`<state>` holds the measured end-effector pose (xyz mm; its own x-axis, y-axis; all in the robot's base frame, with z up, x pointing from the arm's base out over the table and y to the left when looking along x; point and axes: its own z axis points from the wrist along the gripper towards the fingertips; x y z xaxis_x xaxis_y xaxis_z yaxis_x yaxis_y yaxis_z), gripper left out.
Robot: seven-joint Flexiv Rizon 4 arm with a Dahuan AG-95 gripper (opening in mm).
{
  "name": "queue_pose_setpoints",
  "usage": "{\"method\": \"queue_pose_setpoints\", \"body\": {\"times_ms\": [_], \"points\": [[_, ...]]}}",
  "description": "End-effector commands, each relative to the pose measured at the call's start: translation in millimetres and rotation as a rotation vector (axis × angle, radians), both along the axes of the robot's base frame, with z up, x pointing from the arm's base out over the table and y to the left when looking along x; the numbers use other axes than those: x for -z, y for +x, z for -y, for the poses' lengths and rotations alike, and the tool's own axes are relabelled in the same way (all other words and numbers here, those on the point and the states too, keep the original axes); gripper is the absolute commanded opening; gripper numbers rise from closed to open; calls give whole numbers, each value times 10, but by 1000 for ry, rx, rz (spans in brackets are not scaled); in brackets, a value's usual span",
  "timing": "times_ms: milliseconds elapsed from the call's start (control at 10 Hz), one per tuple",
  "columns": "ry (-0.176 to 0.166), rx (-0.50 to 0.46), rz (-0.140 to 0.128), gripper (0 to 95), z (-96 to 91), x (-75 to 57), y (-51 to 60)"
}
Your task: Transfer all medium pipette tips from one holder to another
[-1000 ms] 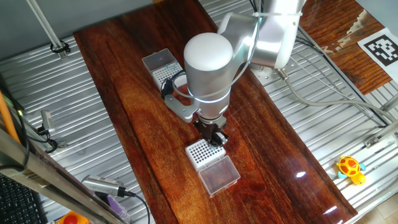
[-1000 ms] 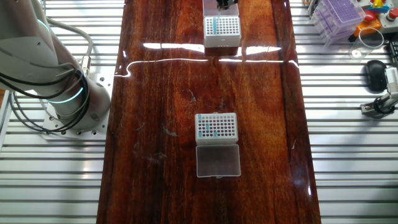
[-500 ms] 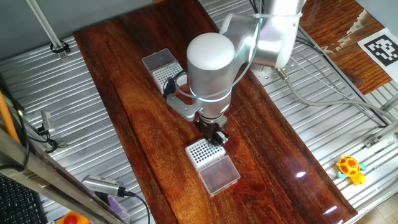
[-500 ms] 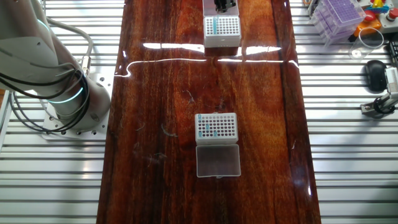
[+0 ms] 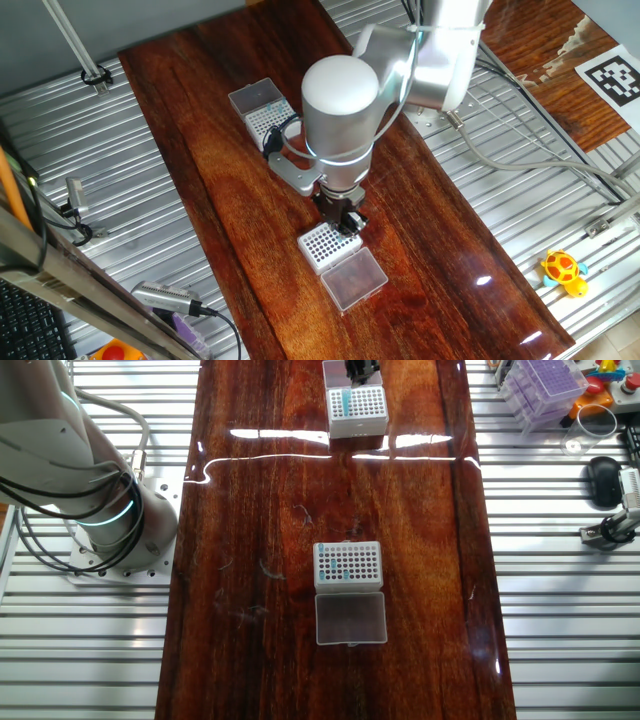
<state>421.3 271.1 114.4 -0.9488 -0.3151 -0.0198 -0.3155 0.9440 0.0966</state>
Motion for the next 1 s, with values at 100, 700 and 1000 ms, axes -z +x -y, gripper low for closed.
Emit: {"method": "queue_pose_setpoints", "body": {"times_ms": [100,700,1000], "points": [[-1,-4,0,190,-4,3,5],[-6,-144,2,0,770,12,64],[-9,-246,9,0,1430,3,-66]]}}
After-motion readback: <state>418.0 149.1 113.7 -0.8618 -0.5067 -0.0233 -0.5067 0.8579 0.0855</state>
